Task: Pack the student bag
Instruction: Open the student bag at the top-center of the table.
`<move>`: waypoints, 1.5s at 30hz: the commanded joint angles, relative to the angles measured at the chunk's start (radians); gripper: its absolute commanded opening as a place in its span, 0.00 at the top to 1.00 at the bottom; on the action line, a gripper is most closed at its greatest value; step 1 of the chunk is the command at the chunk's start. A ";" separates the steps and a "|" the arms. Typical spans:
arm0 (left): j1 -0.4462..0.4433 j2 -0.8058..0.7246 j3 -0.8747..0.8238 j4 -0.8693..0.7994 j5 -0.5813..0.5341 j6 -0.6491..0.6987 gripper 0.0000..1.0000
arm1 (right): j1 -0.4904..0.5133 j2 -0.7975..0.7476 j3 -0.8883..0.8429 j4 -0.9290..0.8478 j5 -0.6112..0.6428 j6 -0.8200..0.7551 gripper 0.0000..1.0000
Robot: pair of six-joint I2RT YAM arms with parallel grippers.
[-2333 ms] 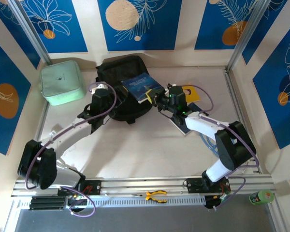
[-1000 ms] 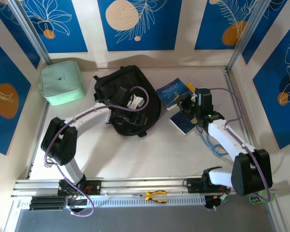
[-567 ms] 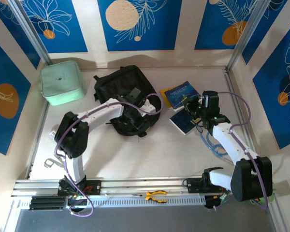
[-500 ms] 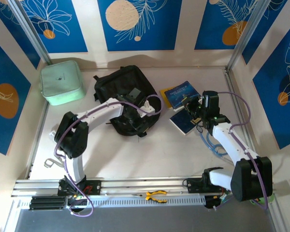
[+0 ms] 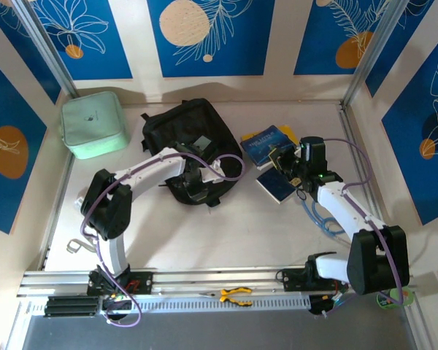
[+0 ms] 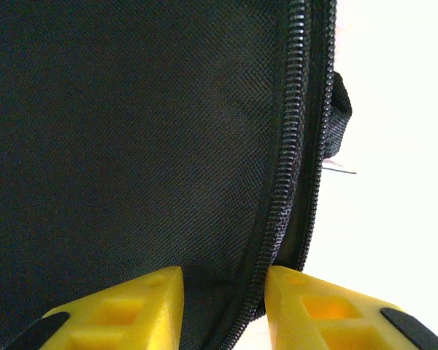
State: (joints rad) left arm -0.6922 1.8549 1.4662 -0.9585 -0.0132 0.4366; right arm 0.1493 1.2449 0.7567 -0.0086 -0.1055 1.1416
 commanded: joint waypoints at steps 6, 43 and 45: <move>-0.004 0.021 0.037 -0.041 0.118 0.048 0.56 | -0.002 -0.028 0.010 0.064 -0.019 0.004 0.96; 0.017 -0.238 0.023 0.379 -0.143 -0.170 1.00 | -0.187 -0.275 -0.087 -0.013 -0.185 -0.195 0.96; 0.019 -0.283 -0.013 0.470 -0.146 -0.193 1.00 | -0.169 -0.305 -0.107 -0.006 -0.215 -0.218 0.96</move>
State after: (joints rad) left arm -0.6823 1.6482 1.4834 -0.6498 -0.1589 0.3103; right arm -0.0372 0.9909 0.6739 -0.0536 -0.2207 1.0012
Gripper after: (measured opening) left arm 0.061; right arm 0.126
